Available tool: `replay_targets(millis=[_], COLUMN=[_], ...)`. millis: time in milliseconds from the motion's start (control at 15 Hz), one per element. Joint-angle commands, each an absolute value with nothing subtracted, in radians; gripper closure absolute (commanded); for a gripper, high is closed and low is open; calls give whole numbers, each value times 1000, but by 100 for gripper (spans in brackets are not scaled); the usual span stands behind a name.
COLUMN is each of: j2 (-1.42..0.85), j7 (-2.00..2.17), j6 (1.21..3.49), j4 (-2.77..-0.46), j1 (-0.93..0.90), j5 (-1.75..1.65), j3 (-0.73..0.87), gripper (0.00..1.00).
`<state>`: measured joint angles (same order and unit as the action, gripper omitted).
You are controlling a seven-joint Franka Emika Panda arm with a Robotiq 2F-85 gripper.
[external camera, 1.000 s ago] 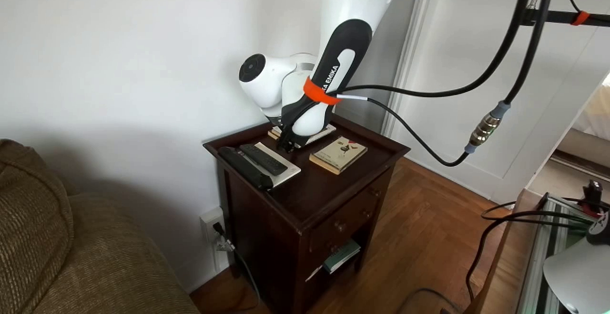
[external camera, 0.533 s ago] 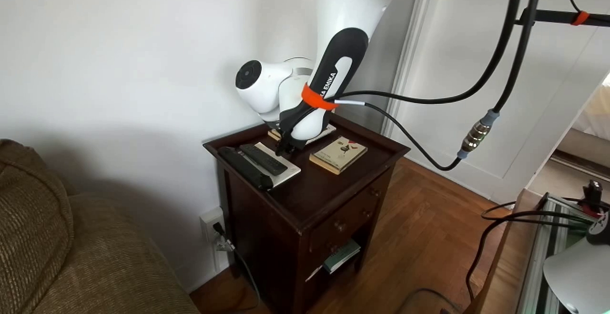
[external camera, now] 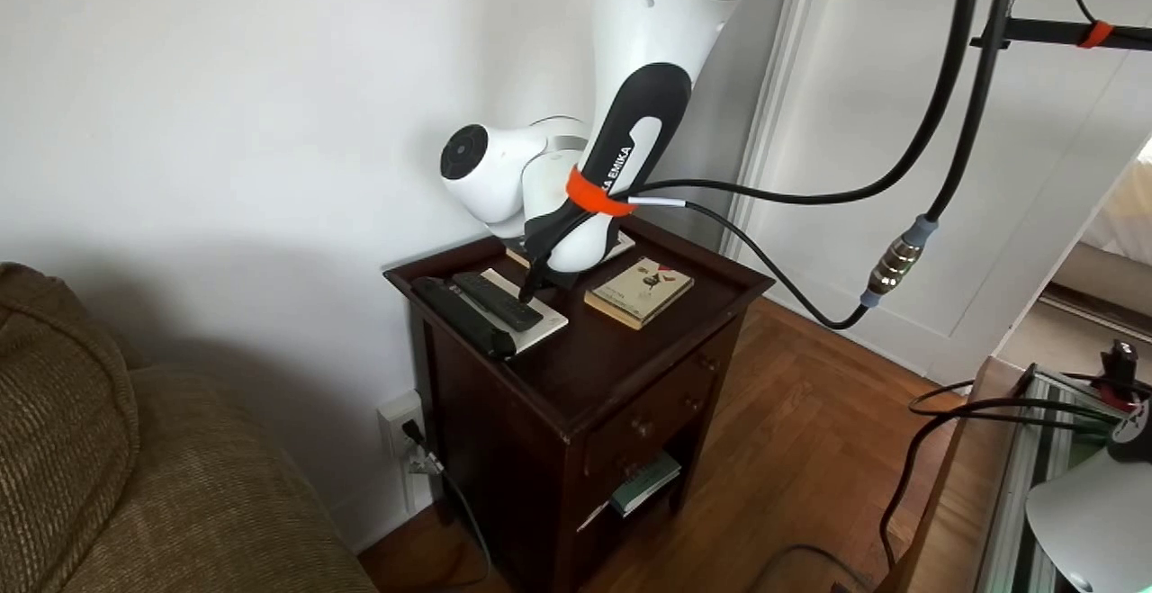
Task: Place the top two books in front of the table
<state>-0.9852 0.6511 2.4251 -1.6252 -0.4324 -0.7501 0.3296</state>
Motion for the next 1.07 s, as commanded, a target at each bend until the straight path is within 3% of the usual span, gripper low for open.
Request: replay_targets(millis=[0,1000], j2=[-998,-884], j7=[652,565], j6=[2393,2144], j4=[-1605,-1650], j1=[-408,-402], j5=[-774,-852], j3=[301,222], gripper=[96,97])
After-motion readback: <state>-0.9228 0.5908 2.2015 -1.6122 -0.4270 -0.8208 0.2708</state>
